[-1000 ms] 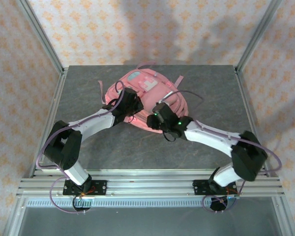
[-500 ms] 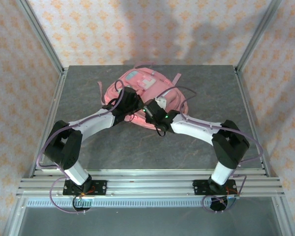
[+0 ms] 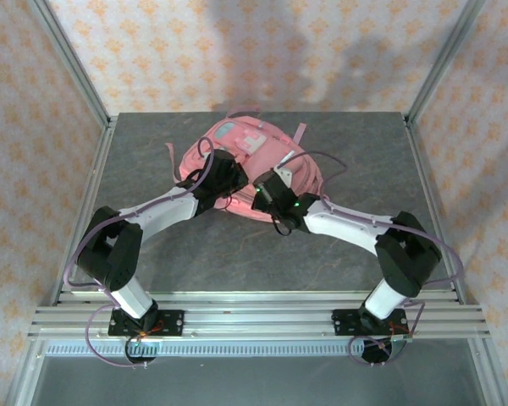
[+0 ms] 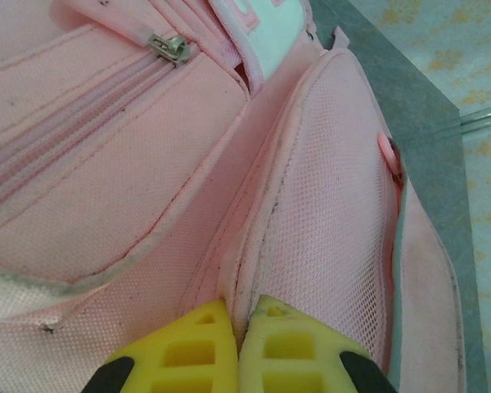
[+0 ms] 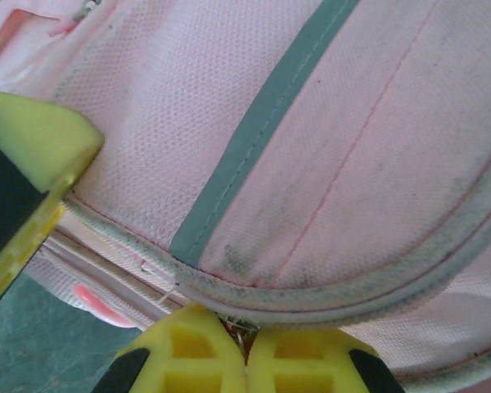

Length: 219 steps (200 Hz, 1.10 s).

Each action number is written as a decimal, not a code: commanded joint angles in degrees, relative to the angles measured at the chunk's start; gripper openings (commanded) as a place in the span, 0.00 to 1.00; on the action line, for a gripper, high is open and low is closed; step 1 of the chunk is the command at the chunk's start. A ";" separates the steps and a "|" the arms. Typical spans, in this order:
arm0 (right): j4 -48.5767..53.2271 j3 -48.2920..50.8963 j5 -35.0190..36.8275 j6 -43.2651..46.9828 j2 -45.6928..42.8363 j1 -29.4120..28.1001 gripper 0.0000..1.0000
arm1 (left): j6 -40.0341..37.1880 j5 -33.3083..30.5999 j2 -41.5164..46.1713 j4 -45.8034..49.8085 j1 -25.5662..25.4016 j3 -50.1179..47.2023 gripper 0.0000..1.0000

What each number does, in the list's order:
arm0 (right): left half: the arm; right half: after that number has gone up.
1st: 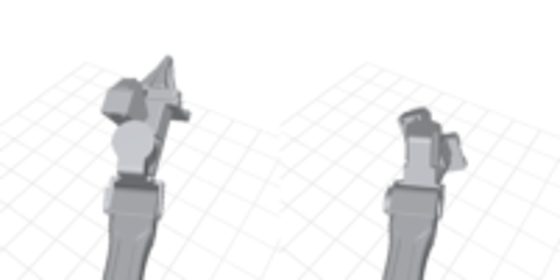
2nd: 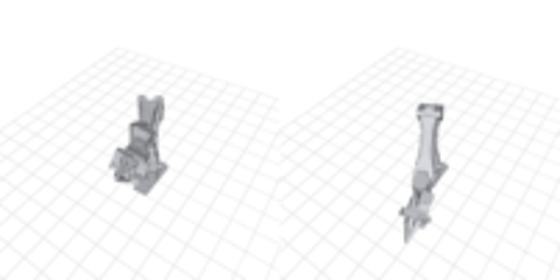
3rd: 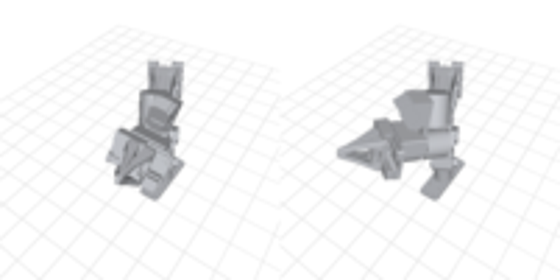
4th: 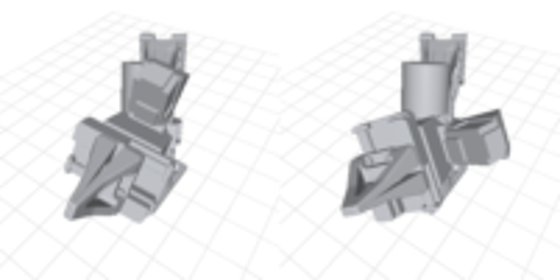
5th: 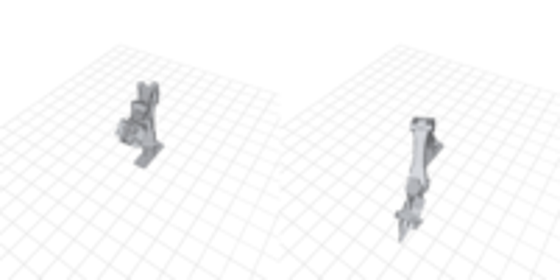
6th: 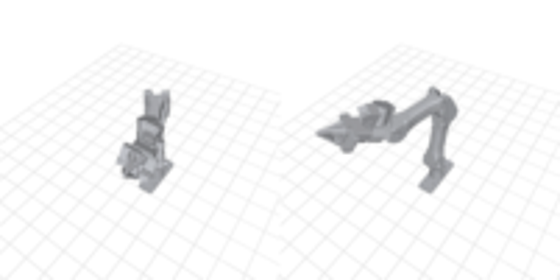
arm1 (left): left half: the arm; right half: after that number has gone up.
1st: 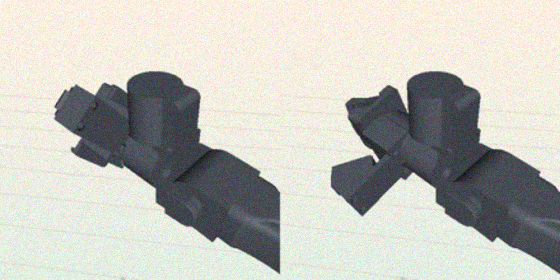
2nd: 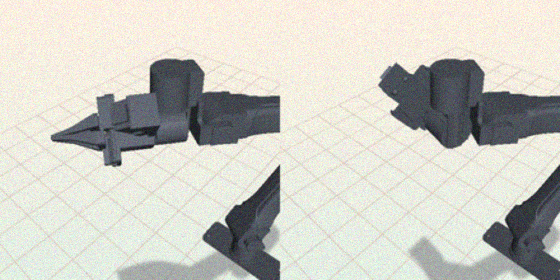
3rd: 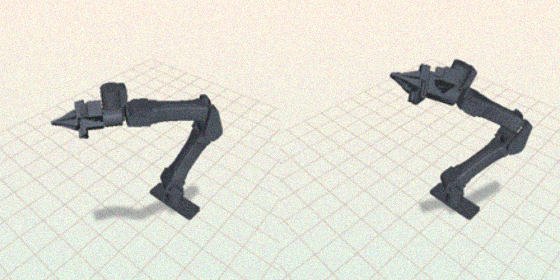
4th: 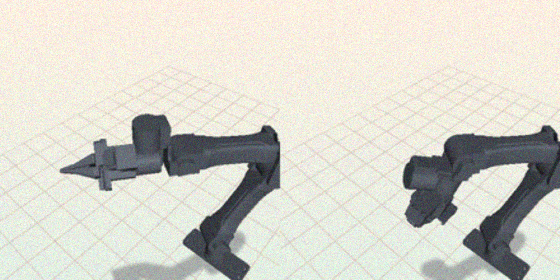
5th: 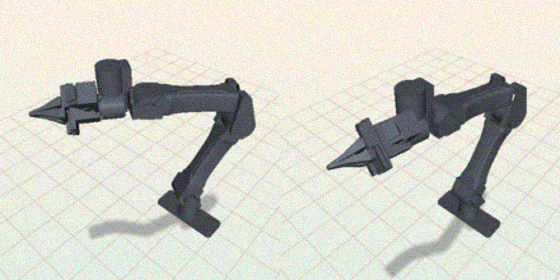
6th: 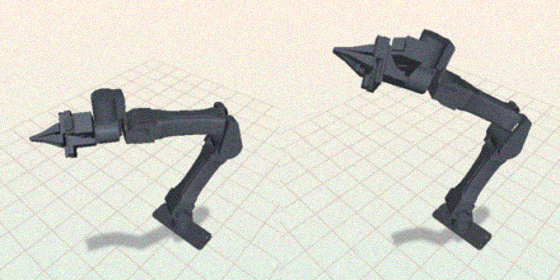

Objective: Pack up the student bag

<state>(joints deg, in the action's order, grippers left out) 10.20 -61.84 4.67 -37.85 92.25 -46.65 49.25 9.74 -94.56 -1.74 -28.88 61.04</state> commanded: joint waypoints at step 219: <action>19.36 1.56 1.98 15.60 -4.72 13.33 0.00 | -10.32 -4.73 -2.14 3.49 0.85 1.89 0.00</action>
<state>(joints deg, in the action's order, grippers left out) 26.13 -63.86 0.73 -23.88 91.29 -36.07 42.06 10.09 -95.94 -0.82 -29.98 61.19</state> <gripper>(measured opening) 0.043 0.043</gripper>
